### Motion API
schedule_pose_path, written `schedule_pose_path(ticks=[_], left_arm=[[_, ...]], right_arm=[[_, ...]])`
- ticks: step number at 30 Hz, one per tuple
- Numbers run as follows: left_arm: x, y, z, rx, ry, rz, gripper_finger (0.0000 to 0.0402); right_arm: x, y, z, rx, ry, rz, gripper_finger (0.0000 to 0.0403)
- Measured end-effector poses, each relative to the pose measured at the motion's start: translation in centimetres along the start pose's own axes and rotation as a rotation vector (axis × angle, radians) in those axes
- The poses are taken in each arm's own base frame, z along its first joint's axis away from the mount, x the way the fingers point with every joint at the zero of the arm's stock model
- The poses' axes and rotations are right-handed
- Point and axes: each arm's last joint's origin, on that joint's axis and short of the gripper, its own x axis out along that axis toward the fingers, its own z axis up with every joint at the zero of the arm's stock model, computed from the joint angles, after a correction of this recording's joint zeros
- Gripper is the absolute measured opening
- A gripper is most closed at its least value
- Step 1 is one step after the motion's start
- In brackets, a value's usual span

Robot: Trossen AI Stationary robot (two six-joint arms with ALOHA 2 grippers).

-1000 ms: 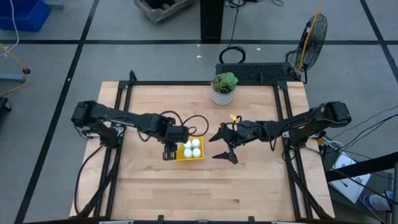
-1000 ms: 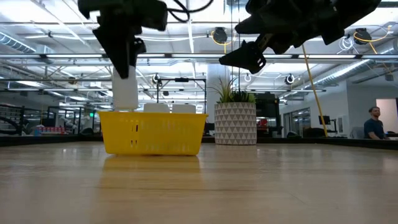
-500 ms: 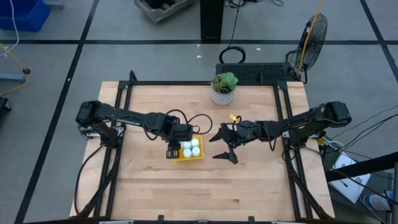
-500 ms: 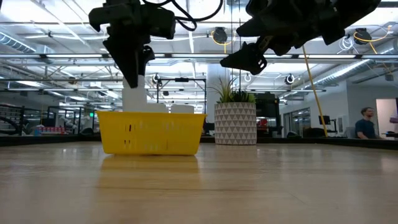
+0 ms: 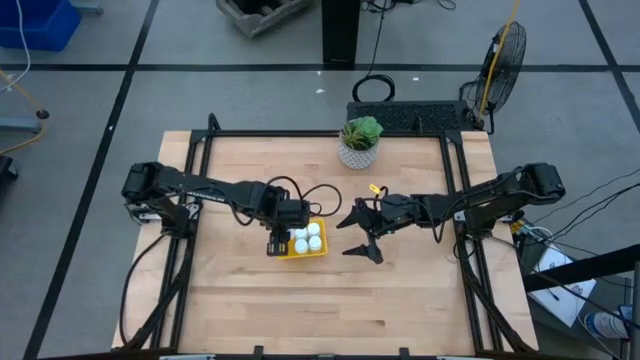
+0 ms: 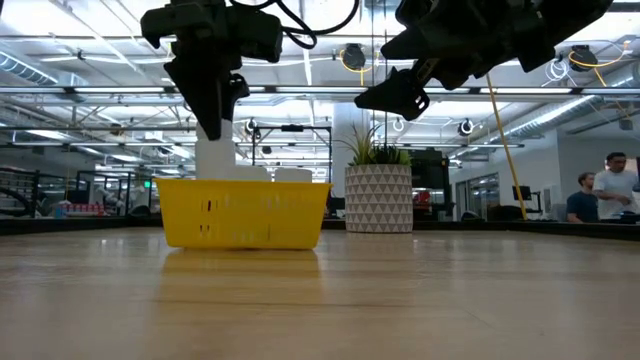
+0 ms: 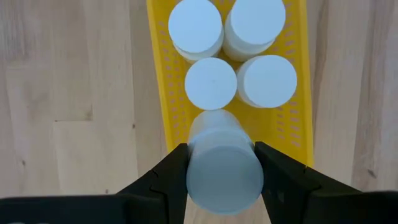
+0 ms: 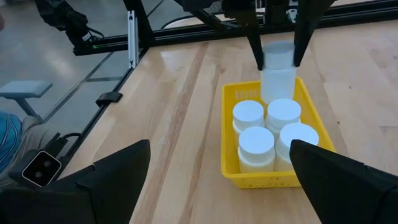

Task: Pick and place pill bottles into a basket
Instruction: Put the white pill bottle into the yellow bin

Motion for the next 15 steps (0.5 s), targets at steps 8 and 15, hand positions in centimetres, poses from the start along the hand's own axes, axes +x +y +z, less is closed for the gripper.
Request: schedule_pose_path(ticks=[8,15], left_arm=[[0.6,0.1,-0.2,-0.004,-0.002,-0.003,0.0163],[2.2,0.5,-0.9,-0.019,0.007,-0.015,0.0163]], right_arm=[[0.0,0.0,0.0,0.003,0.000,0.000,0.0380],[0.0,0.0,0.0,0.003,0.000,0.000,0.0380]])
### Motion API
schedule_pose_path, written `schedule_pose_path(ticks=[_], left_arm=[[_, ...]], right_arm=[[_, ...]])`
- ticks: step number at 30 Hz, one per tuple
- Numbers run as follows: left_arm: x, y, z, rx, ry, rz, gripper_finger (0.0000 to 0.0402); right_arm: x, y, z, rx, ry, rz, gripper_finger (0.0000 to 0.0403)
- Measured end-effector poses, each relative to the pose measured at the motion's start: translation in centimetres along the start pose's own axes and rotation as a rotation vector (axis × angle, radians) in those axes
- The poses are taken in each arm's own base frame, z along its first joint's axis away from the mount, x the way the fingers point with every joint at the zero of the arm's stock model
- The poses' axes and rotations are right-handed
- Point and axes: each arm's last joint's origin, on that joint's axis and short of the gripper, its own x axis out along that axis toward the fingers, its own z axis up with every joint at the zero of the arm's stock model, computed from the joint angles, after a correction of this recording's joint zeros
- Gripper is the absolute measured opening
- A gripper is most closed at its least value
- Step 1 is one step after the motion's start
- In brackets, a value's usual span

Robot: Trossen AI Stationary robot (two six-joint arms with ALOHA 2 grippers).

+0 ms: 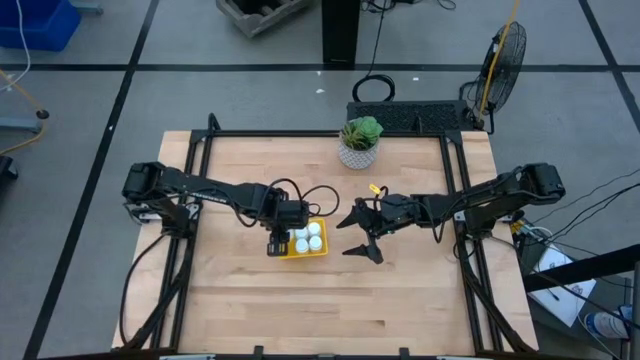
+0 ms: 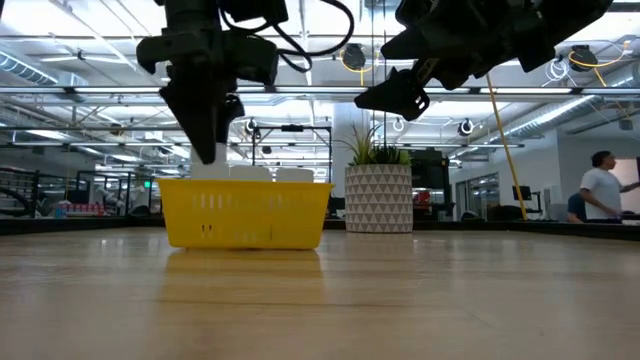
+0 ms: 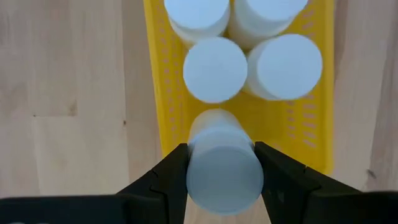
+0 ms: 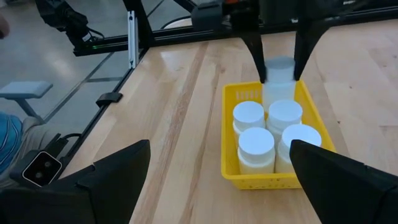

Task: Pick and place pill bottles into a basket
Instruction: Put the white pill bottle into the yellow bin

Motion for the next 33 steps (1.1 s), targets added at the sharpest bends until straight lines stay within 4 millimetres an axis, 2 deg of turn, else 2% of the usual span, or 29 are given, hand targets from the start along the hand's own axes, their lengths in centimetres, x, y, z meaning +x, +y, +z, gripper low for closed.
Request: schedule_pose_path(ticks=[13,29,33], left_arm=[[2.0,0.1,-0.7,0.002,-0.031,-0.034,0.0163],[2.1,0.1,-0.4,0.015,-0.068,-0.056,0.0163],[2.1,0.1,-0.4,0.007,-0.074,-0.035,0.0205]], right_arm=[[0.0,0.0,0.0,0.003,0.000,0.000,0.0380],[0.0,0.0,0.0,0.004,-0.001,-0.001,0.0380],[0.0,0.0,0.0,0.004,-0.001,-0.001,0.0380]])
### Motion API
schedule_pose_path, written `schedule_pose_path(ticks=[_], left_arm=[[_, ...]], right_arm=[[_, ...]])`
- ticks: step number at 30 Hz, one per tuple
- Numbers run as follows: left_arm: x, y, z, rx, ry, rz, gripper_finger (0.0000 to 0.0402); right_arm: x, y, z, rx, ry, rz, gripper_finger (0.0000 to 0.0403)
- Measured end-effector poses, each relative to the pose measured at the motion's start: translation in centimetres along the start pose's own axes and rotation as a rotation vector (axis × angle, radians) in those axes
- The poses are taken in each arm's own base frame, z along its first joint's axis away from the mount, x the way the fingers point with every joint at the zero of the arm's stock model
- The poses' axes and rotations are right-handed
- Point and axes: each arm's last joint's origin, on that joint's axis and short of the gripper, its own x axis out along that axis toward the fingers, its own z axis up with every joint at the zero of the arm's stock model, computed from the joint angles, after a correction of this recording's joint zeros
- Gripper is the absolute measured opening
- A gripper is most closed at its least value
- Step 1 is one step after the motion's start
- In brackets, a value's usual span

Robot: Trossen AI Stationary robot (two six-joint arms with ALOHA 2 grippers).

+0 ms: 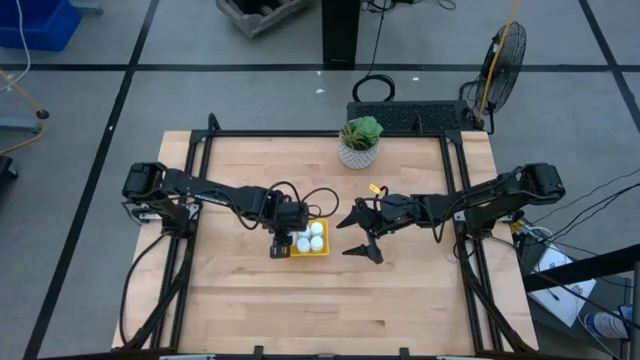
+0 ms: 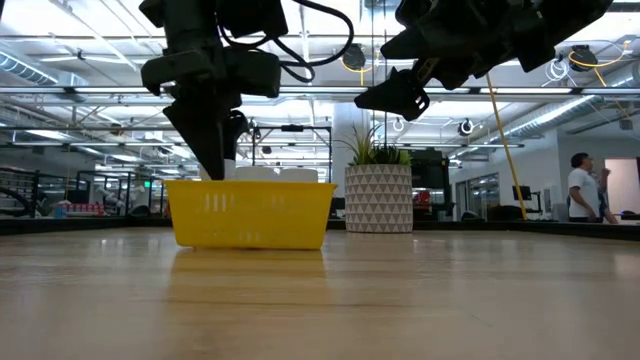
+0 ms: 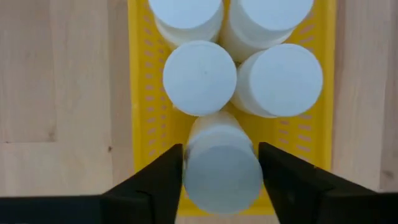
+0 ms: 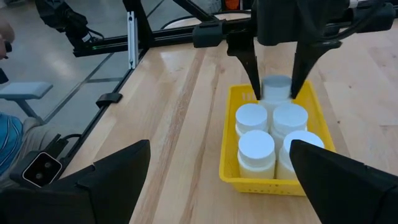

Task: Pick and place pill bottles into a basket
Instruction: Put the white pill bottle into the yellow bin, then return to Home Position

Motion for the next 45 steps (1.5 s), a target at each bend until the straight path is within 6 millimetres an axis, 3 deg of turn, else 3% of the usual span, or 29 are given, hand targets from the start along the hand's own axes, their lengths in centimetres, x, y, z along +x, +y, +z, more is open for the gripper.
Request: schedule_pose_path(ticks=[6,14,20,26,30,36,40,45], left_arm=[[0.0,0.0,0.0,-0.013,-0.001,0.005,0.0256],[-0.2,0.0,0.0,-0.016,0.011,0.007,0.0251],[-2.5,-0.1,0.7,-0.009,-0.037,0.004,0.0241],[-6.7,-0.2,0.4,-0.003,-0.145,-0.004,0.0241],[-10.9,-0.5,-1.5,-0.001,-0.284,-0.017,0.0241],[-16.4,-1.3,-6.6,-0.034,-0.493,-0.053,0.0241],[-17.8,-2.1,-9.9,-0.023,-0.585,-0.114,0.0241],[-17.6,-2.9,-13.1,0.034,-0.640,-0.197,0.0241]], right_arm=[[0.0,0.0,0.0,0.000,0.000,0.000,0.0380],[0.0,0.0,-0.1,0.001,0.007,0.000,0.0380],[0.0,0.0,-0.1,0.026,0.010,-0.001,0.0380],[-0.2,0.1,0.2,-0.007,-0.011,0.003,0.0380],[-1.3,0.4,0.5,-0.029,0.019,-0.015,0.0380],[-4.5,1.3,2.0,-0.032,-0.023,-0.021,0.0380],[-6.9,1.9,3.2,-0.008,-0.098,-0.004,0.0380],[-9.4,3.1,3.5,-0.049,-0.194,0.040,0.0380]])
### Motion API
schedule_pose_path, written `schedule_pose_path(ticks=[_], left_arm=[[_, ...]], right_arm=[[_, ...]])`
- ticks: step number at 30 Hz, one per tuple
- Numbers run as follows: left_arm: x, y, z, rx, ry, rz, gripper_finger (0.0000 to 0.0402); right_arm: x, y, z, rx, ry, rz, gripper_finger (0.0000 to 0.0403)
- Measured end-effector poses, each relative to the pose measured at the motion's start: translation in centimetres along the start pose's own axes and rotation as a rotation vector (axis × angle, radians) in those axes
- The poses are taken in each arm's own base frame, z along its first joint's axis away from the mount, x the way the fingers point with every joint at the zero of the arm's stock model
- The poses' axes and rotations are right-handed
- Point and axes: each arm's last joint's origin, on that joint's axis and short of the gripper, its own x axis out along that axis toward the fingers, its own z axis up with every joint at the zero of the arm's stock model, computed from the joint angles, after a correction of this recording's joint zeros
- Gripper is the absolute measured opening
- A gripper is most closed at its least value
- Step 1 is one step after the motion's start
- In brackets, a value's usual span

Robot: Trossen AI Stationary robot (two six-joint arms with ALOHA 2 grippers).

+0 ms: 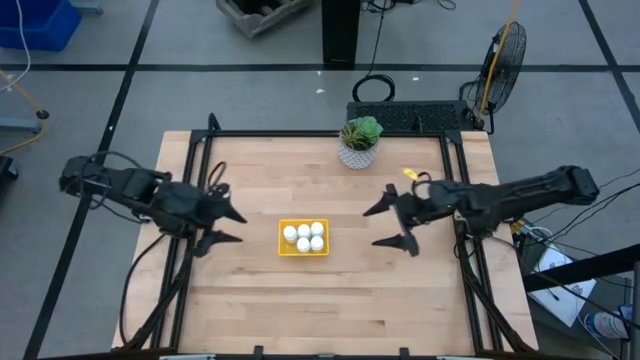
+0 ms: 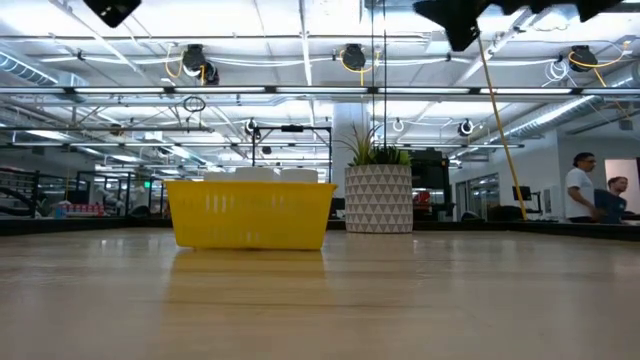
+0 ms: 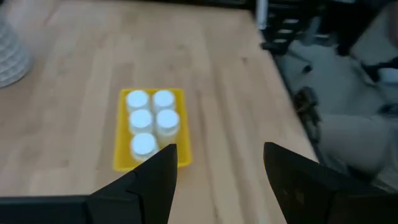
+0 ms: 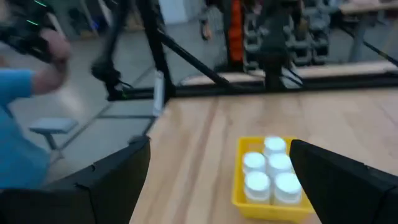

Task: Pick and place pill bottles into a basket
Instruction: Return to Home Position

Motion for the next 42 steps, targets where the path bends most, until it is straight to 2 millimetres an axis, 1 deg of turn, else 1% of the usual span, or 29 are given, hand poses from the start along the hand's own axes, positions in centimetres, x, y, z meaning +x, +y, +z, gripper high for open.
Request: schedule_pose_path(ticks=[2,4,7,10,12,14,16,19,22,27,33,36,39,42], left_arm=[[-0.4,-0.3,-0.6,-0.003,-0.034,-0.037,0.0241],[-0.7,-0.5,-1.3,-0.018,-0.050,-0.074,0.0241],[-0.7,-1.2,-2.4,-0.005,-0.071,-0.145,0.0241],[-0.1,-2.2,-3.7,0.025,-0.083,-0.256,0.0241],[0.0,-3.1,-4.3,0.086,-0.138,-0.352,0.0241],[0.0,-3.8,-5.0,0.138,-0.186,-0.439,0.0241],[-0.3,-4.3,-5.6,0.169,-0.237,-0.506,0.0241],[-0.5,-4.7,-6.8,0.188,-0.262,-0.569,0.0241],[-0.5,-4.8,-8.1,0.199,-0.295,-0.608,0.0241],[0.0,-5.1,-10.5,0.231,-0.386,-0.672,0.0241],[0.7,-4.9,-12.9,0.254,-0.429,-0.702,0.0241],[0.6,-4.9,-13.5,0.292,-0.454,-0.721,0.0241],[0.4,-4.8,-13.7,0.305,-0.502,-0.725,0.0241],[0.3,-4.7,-14.1,0.324,-0.519,-0.728,0.0241]], right_arm=[[-0.8,0.8,-0.8,-0.006,-0.025,0.048,0.0380],[-1.3,1.9,-2.0,-0.041,-0.071,0.165,0.0380],[-2.3,3.7,-4.5,-0.118,-0.132,0.398,0.0380],[-3.4,5.0,-6.7,-0.113,-0.208,0.529,0.0380],[-3.7,5.4,-7.6,-0.061,-0.211,0.490,0.0380],[-3.7,5.6,-8.4,-0.027,-0.175,0.418,0.0380],[-3.8,6.1,-8.7,-0.060,-0.168,0.419,0.0380],[-4.4,7.3,-8.5,-0.163,-0.222,0.504,0.0380],[-5.1,8.3,-8.7,-0.243,-0.242,0.561,0.0380],[-5.2,9.0,-9.3,-0.234,-0.217,0.452,0.0380],[-5.4,9.8,-9.8,-0.294,-0.209,0.495,0.0380],[-5.6,9.8,-10.4,-0.306,-0.226,0.506,0.0380],[-6.0,9.1,-11.8,-0.293,-0.253,0.509,0.0380],[-6.5,8.3,-13.1,-0.245,-0.298,0.485,0.0380]])
